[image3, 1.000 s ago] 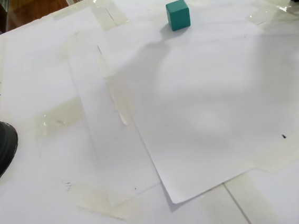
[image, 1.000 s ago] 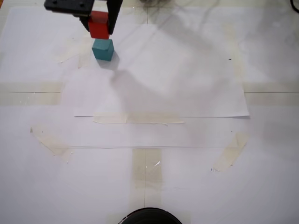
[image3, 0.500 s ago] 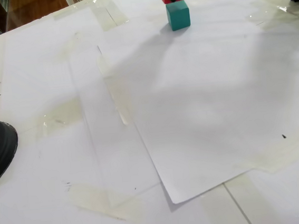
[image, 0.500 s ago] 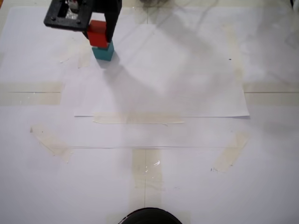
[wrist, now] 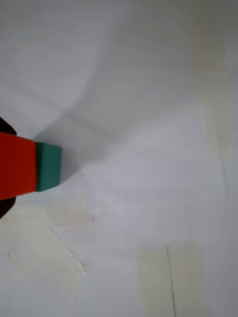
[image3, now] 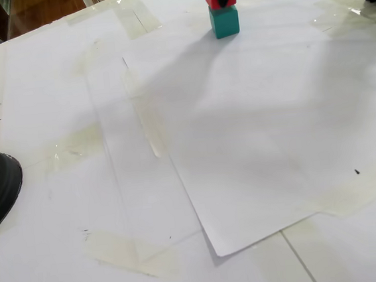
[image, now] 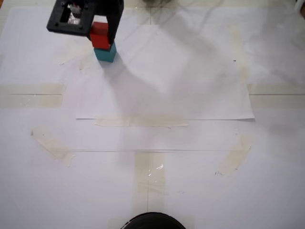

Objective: Put the red cube on the top of the blue cube.

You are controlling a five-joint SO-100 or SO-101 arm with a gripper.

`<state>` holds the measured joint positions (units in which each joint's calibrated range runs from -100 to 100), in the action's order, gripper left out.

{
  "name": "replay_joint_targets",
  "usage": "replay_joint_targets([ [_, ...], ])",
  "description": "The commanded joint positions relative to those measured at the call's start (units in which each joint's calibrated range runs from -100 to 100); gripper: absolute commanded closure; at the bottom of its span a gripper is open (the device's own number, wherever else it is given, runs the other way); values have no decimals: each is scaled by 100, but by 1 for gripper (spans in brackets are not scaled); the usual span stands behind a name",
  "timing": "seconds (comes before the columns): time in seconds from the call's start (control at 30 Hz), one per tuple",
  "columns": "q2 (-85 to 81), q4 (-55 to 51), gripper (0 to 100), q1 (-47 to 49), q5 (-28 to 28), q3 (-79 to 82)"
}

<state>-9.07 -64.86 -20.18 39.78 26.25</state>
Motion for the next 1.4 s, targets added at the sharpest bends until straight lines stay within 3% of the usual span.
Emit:
replay_joint_targets([
  [0.0, -3, 147, 91, -57, -24, 12],
  [0.63, 48, 490, 89, -102, -59, 284],
  [0.97, -37, 441, 75, -49, -20, 293],
  [1.37, -252, -89, 64, 261, 396, 230],
])
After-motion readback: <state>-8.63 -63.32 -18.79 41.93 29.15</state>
